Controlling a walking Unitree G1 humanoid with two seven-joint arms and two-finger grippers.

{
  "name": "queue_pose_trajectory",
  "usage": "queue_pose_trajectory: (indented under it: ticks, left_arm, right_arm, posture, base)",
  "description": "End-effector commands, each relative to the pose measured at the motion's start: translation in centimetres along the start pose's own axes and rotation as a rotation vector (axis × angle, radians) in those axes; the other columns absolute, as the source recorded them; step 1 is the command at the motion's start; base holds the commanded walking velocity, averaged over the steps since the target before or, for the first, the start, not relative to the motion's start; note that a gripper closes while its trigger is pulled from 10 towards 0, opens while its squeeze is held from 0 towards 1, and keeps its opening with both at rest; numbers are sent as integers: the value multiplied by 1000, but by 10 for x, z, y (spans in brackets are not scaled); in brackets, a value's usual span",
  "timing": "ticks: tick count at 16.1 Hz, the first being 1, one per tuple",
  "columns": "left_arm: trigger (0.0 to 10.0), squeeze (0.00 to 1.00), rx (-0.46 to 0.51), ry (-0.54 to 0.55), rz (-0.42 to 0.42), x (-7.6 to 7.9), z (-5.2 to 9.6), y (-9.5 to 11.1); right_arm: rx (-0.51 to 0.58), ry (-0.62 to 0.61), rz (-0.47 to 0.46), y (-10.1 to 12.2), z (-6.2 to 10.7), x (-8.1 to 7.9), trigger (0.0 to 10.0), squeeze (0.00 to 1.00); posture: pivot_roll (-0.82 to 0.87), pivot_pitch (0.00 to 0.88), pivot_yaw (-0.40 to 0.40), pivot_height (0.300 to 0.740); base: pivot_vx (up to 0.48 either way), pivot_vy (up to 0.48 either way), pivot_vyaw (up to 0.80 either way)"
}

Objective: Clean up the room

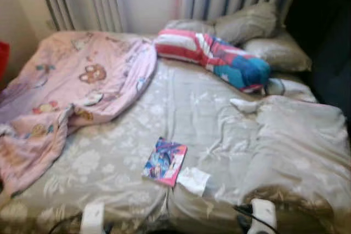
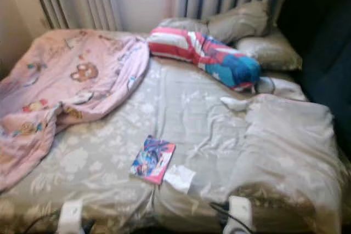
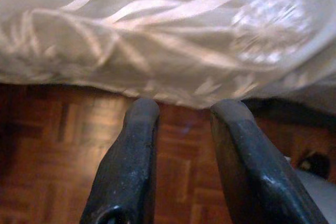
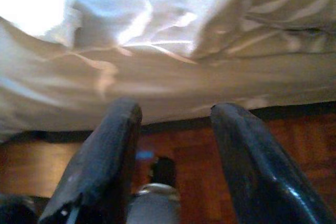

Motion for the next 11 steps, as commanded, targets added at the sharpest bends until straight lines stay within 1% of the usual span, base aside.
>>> queue_pose_trajectory:
  ticks: [1,5,9,11]
  left_arm:
    - [10000,0,-1,-3,15,3,-1,2]
    - [10000,0,5,-5,14,4,-2,4]
    - [10000,0,28,-14,19,4,-2,7]
    - [10000,0,23,-14,18,5,-2,7]
  right_arm:
    - [-20,-23,-9,-6,2,7,10000,0]
    - [-21,-20,-12,-7,2,7,10000,0]
    - [-19,-18,-15,-7,2,6,10000,0]
    - [-21,-15,-9,-7,2,6,10000,0]
  posture:
    - [147,13,-6,740]
    - [146,14,-3,740]
    - [145,13,-2,740]
    - [149,15,-6,740]
  base:
    - [0,292,0]
    - [0,301,0]
    - [0,0,0]
    - [0,0,0]
Point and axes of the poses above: a point about 5 cm out from each wrist's last joint towards the gripper, its own z axis pointing back from the gripper into the wrist, its own y axis along the axis of the wrist's last joint, x = y × z, the point moved 1 cm from there along -z, pointing out of the wrist towards the gripper
